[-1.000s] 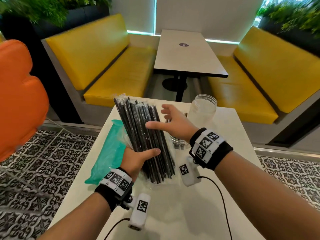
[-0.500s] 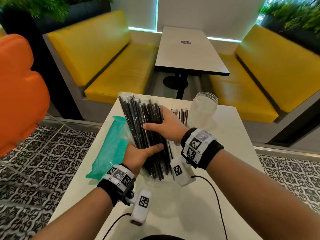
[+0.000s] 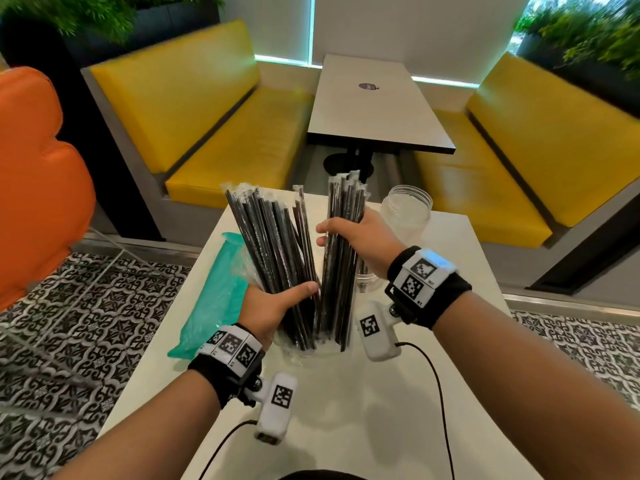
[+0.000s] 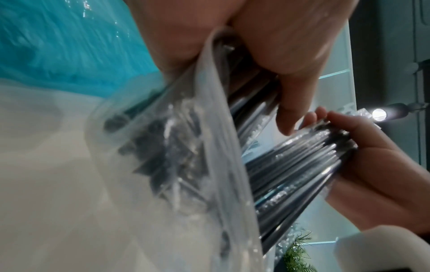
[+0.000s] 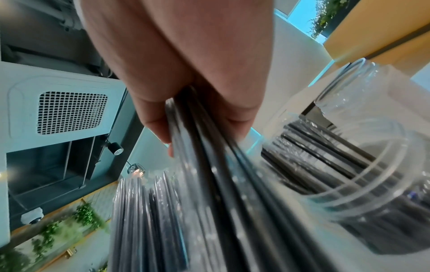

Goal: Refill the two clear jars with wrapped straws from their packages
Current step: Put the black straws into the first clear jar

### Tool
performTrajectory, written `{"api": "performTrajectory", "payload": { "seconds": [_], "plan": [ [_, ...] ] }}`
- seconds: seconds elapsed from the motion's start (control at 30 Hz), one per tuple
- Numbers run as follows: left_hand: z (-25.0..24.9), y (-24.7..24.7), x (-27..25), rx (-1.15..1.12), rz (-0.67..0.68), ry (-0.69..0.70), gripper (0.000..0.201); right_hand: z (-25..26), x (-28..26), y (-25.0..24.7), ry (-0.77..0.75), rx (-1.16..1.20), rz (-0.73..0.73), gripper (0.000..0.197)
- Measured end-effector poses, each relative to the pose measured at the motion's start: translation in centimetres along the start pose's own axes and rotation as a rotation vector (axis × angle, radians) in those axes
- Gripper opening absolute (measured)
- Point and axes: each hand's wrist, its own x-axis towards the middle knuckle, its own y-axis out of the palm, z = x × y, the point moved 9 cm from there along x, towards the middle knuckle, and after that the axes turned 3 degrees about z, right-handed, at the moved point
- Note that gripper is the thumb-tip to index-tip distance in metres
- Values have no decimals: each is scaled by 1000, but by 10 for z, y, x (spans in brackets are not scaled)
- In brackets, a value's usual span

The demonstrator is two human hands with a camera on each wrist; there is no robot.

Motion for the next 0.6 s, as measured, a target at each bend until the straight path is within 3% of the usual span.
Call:
{"api": "performTrajectory", "payload": {
  "seconds": [0.1,0.17,0.3,0.37,0.5,0.6],
  "plan": [
    [11,-7,7,26,-51,-35,100,21,-2,-16,-71,41,-43,22],
    [16,-8,10,34,-56,-41,103,42,0,-34,-151,63,-97,23],
    [8,-13,7,57,-74,-28,79,77,6,-79,-263,188,-238,42],
    [7,-15,8,43,-71,-41,78,83,9,-99,-283,253,-294,46],
    [5,-16,8,-12,-67,-71,52,72,15,-118,-289,212,-430,42],
    [2,-17,7,1,-83,-38,66,49,21,-114,-262,70,-487,34]
  ]
}}
